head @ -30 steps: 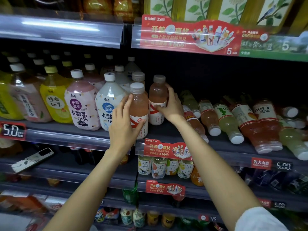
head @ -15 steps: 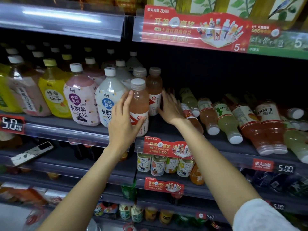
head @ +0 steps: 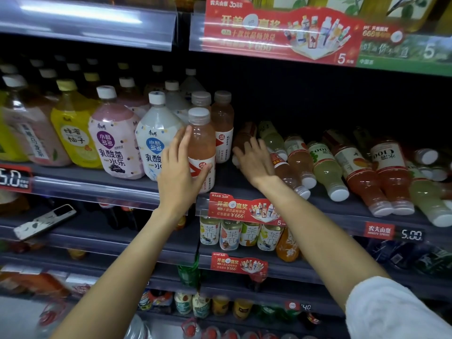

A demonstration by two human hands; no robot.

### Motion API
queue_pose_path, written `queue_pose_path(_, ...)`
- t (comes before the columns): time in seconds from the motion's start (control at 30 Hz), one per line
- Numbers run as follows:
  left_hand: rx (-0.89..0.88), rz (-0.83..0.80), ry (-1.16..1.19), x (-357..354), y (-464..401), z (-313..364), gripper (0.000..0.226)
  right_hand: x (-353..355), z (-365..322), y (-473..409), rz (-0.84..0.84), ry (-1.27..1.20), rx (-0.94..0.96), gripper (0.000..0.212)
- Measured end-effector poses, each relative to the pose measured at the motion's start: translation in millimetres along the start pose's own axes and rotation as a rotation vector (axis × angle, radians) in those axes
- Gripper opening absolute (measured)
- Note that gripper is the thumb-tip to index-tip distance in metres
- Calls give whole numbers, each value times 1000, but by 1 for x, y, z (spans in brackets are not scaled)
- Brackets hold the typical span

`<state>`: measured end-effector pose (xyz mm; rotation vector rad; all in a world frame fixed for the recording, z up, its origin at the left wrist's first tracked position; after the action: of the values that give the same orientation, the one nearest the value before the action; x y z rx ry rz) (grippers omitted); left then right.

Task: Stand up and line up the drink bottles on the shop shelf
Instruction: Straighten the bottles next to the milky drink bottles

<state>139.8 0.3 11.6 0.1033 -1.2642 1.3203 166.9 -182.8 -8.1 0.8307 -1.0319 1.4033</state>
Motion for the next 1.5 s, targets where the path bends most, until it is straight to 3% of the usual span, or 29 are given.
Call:
queue_pose_path(0.2, 9, 35, -2, 5, 4, 4, 79, 1, 2, 33, 168, -106, 78, 48)
queue_pose_path(0.3, -184, 198, 22, 11, 24, 29, 56, 5, 16, 51, 274, -231, 46, 47)
queue_pose_path(0.4, -387, -25, 26, -21, 32, 60, 46, 3, 20, 58, 218, -298, 53, 48)
queue_pose_path(0.53, -130, -398, 68, -76, 9, 61, 61, 1, 20, 62, 115, -414, 124, 42)
queue_pose_path(0.6, -50, -475, -6, -90, -1, 62, 66, 8, 29, 69, 125, -434, 111, 38)
queue_pose_path(0.67, 5, -490, -84, -96, -7, 62, 68, 10, 43, 79, 75, -288, 30, 43)
queue_pose_path(0.8, 53, -471, -140, -100, -11, 65, 56, -5, 69, 102, -96, -214, -119, 56)
queue_pose_path(0.97, -100, -348, -106, -77, -7, 79, 35, -10, 78, 102, -52, -260, -172, 54)
queue_pose_path(1.1, -292, -210, -13, -46, 4, 91, 43, -10, 76, 100, -19, -228, -161, 61)
queue_pose_path(1.2, -292, -97, 82, -16, -3, 94, 46, 1, 63, 95, 91, -272, -55, 69)
queue_pose_path(1.3, -237, 1, 106, 12, -21, 95, 48, 13, 44, 83, 163, -626, 104, 74)
queue_pose_path(1.4, -190, 34, 129, 25, -40, 95, 44, 13, 33, 68, 146, -1031, 74, 76)
queue_pose_path(1.5, -196, 28, 190, 21, -50, 95, 41, 12, 22, 59, 195, -1230, 31, 74)
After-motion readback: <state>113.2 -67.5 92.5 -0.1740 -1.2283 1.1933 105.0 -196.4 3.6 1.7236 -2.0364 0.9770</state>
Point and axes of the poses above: each hand's wrist, its own y-axis away from the middle knuckle, its own x-axis out of the back of the hand, z = x × y, the point moved 7 cm from there along -y, towards the middle knuckle, and after that the axes turned 13 degrees about -z, right-handed, at the moved point
